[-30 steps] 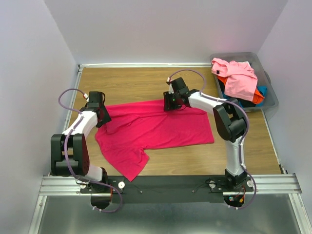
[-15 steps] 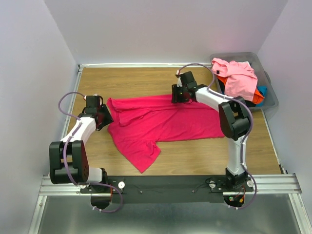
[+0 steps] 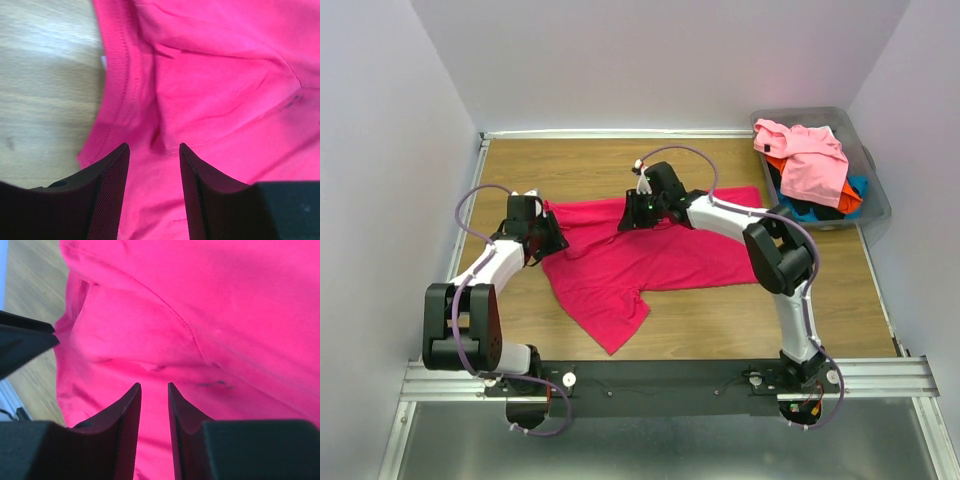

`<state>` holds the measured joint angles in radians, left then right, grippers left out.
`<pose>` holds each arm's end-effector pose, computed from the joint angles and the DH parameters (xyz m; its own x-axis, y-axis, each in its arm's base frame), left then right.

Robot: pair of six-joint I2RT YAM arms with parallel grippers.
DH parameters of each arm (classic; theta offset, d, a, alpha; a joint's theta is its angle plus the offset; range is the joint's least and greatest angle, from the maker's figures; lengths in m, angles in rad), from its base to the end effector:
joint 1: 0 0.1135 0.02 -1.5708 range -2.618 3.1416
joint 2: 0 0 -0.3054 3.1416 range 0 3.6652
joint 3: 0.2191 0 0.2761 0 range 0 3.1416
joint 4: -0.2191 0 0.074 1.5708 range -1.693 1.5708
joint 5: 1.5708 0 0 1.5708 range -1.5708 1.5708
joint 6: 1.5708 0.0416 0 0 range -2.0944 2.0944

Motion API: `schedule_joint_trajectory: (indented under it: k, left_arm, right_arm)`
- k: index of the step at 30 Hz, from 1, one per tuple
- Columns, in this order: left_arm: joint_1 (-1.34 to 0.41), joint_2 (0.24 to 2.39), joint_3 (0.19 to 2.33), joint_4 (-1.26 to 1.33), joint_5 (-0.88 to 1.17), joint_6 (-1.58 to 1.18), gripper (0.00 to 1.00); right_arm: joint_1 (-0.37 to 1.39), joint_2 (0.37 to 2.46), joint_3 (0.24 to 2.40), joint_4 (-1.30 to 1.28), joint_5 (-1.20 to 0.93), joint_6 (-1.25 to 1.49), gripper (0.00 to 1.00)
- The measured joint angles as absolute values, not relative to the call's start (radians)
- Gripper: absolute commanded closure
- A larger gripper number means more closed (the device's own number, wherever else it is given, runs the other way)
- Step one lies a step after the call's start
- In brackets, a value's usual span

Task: Fold and stack the t-shirts
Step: Fold the tshirt

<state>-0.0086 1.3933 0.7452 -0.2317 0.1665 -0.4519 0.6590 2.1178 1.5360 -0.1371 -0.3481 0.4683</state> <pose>0.2904 -0.0094 0.2106 -0.7431 -0.4243 -0.5176 -0.2338 0.8892 -0.3932 0.4041 0.3309 0.2019 -0.8160 -0.0953 -0.5701 -0.4597 0.7049 0.5401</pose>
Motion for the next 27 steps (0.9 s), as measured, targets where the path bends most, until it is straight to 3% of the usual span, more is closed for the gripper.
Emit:
schedule_joint_trajectory:
  k: [4,27]
  left_arm:
    - [-0.036,1.423,0.745,-0.221,0.17,-0.448,0.54]
    - [-0.055,1.459,0.746,-0.219,0.169,-0.432,0.53]
  right_arm:
    - [0.67,2.162,1.536,-0.103,-0.389,0.513,0.67]
    - [0.69,2.261,1.566,-0.047,-0.436,0.567,0.67]
